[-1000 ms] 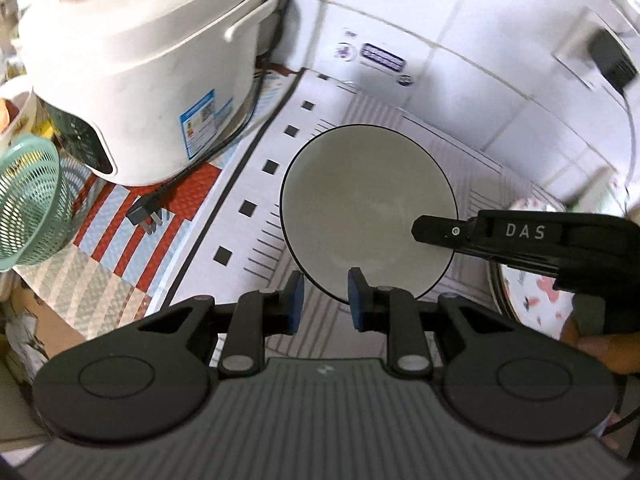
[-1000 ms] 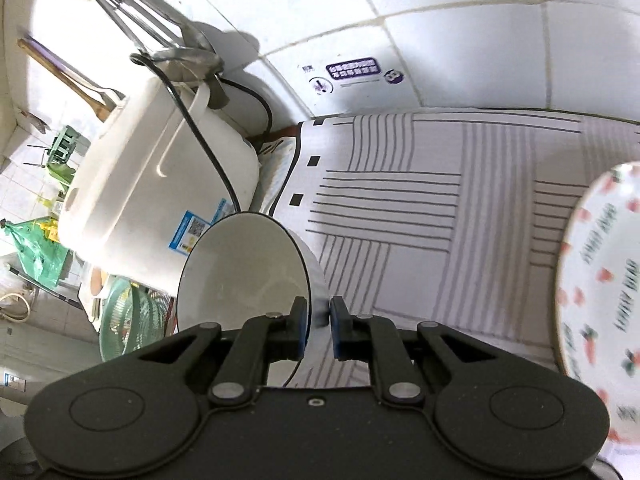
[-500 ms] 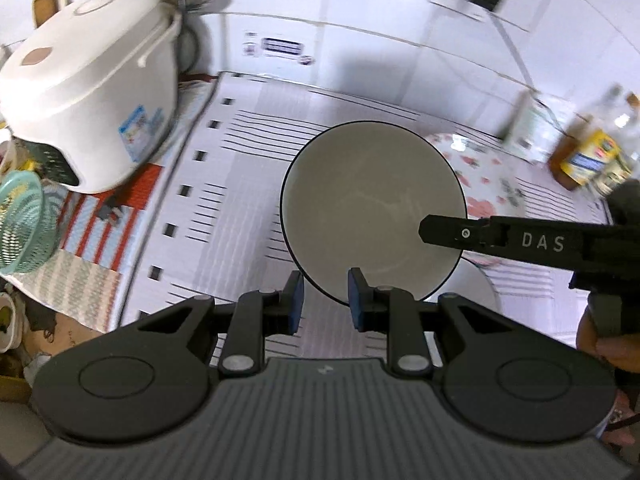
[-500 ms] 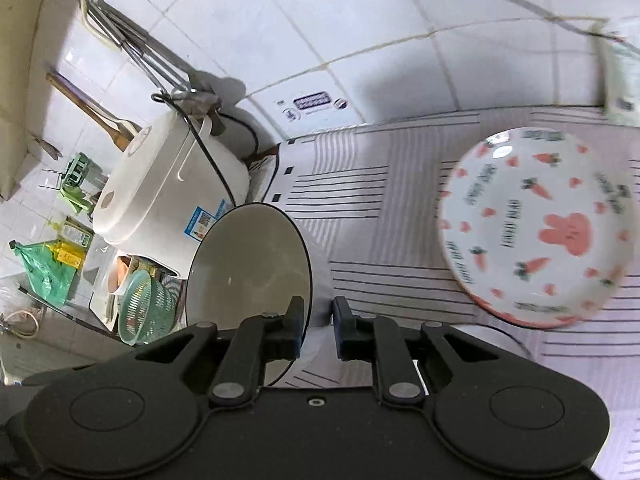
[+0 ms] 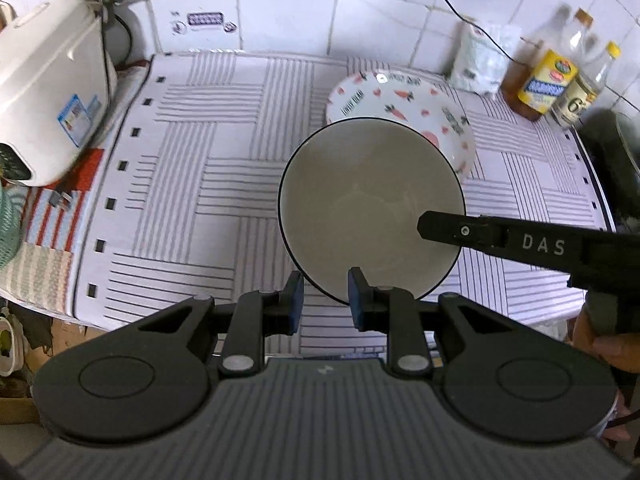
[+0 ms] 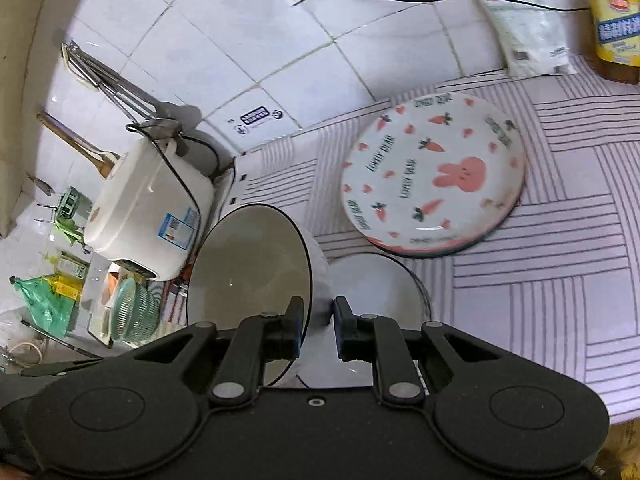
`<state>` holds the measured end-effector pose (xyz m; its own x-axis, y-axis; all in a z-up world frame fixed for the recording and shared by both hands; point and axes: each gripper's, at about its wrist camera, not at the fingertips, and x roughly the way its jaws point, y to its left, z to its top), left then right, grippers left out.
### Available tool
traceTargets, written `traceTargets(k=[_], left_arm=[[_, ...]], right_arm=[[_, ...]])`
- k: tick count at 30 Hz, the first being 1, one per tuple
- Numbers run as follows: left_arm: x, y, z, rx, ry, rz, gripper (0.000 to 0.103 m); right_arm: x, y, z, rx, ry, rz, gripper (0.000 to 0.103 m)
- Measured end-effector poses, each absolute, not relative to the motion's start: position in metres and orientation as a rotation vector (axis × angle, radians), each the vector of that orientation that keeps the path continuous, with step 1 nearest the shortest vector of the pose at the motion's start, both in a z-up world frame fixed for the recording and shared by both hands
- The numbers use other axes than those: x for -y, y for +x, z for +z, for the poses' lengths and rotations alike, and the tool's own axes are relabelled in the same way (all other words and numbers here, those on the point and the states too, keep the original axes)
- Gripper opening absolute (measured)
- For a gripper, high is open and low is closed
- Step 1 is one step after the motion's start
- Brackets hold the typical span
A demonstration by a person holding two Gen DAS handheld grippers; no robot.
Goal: Organize plates and bowls
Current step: 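Carry the white bowl over the large bowl and lower it inside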
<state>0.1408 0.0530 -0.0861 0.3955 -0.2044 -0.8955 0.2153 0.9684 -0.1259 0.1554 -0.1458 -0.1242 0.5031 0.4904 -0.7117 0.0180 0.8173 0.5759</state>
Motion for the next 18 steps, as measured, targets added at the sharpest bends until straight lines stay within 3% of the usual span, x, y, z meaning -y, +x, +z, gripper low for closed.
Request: traceTargets(k=[18], left_arm=[[-0.041, 0.148, -0.122, -1.215, -0.035, -0.281, 0.022]], right_arm=[[0.148, 0.141, -0.140, -0.994, 0.346, 0.253, 0.020]])
